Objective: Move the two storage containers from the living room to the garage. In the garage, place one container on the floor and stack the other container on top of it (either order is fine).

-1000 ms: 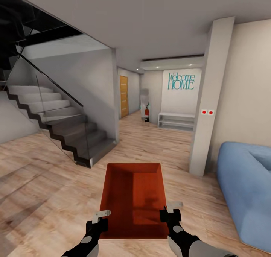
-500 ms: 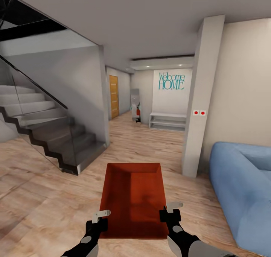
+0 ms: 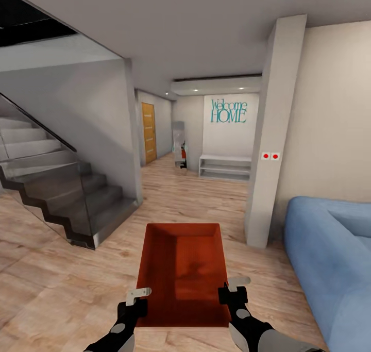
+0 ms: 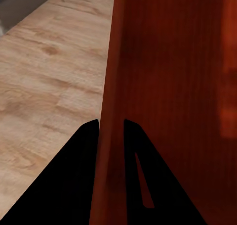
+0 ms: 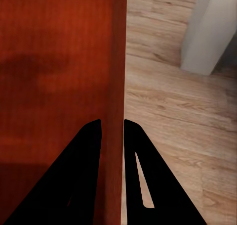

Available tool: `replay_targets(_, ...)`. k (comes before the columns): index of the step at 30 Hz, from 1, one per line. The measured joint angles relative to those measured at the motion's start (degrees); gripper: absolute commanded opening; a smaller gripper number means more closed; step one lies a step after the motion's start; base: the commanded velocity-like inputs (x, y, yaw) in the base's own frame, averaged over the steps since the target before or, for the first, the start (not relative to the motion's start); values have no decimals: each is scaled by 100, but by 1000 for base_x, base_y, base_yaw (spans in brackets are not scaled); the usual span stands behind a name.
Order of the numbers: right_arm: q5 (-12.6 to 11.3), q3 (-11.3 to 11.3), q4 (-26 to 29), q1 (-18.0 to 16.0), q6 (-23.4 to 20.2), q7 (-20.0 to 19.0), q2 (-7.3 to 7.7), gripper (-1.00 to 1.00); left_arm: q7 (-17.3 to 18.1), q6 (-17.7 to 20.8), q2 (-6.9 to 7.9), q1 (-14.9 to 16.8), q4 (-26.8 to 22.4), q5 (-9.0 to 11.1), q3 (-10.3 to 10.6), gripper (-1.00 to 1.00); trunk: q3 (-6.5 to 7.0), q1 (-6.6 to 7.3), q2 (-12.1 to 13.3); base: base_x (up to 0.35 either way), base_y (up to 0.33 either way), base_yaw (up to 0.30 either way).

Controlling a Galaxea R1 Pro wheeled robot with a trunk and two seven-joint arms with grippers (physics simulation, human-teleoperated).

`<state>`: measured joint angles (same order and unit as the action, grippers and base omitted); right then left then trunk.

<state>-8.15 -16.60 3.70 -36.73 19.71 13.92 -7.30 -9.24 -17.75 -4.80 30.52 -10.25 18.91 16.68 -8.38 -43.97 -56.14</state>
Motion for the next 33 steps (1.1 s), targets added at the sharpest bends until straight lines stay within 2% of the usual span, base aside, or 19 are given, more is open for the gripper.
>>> replay_targets(33, 24, -16, 6, 2, 0, -3, 1, -100, 9, -47, -7, 0, 43, -4, -27, -100, 0, 0, -1, 321, 0, 0)
